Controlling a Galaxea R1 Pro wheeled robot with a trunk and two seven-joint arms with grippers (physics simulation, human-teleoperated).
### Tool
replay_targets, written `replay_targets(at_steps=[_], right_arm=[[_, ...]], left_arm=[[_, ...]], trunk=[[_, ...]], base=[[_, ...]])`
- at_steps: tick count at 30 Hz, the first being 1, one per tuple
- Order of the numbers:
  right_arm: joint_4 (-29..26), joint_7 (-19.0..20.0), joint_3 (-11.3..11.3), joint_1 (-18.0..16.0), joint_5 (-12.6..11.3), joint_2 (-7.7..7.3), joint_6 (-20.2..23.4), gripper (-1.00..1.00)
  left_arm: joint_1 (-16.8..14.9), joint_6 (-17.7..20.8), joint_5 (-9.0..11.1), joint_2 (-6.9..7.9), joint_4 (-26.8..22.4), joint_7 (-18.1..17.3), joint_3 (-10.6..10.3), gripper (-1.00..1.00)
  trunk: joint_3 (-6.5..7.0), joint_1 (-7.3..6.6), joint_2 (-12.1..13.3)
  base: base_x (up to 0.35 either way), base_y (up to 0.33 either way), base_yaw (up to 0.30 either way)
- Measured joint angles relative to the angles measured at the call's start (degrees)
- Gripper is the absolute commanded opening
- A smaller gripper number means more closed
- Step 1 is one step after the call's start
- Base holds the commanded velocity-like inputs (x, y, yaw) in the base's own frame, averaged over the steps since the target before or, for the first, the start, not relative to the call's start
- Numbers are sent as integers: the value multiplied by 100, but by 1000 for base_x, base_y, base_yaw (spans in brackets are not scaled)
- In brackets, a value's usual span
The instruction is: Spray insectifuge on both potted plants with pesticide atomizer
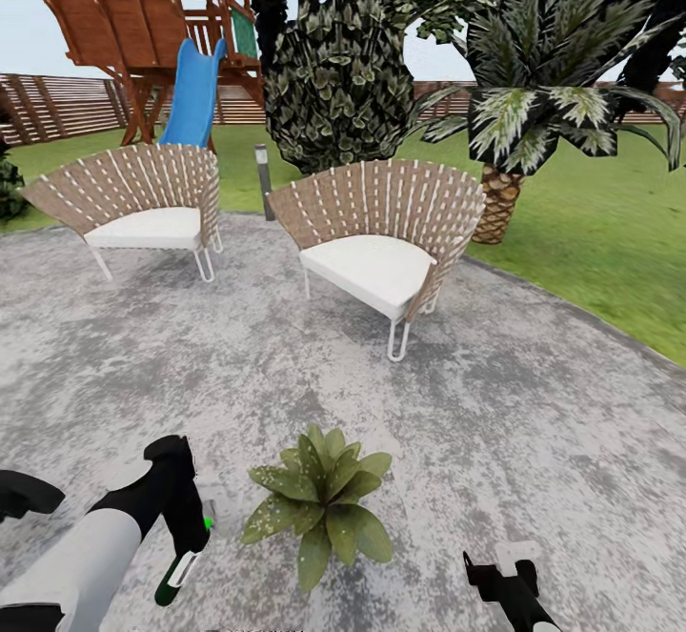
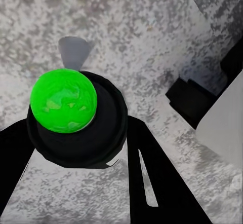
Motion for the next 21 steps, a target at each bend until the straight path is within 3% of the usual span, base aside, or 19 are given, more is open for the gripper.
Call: replay_targets(at_steps=[7, 11, 17, 21], right_arm=[[-1, 0, -4, 1, 2, -4, -2, 100], [-1, 0, -2, 1, 3, -10, -2, 100], [-1, -3, -1, 2, 3, -10, -2, 100], [0, -3, 0, 2, 3, -9, 0, 100]], left_arm=[[0, 24, 5, 3, -171, 0, 25, -100], [3, 20, 16, 20, -174, 15, 230, -100], [7, 21, 11, 19, -175, 21, 243, -100], [9, 26, 11, 13, -177, 18, 257, -100]], trunk=[[0, -1, 0], [0, 1, 0], [0, 2, 0], [0, 0, 0]], base=[[126, -157, 55], [-74, -272, 0], [-151, -241, 9], [-28, -52, 186]])
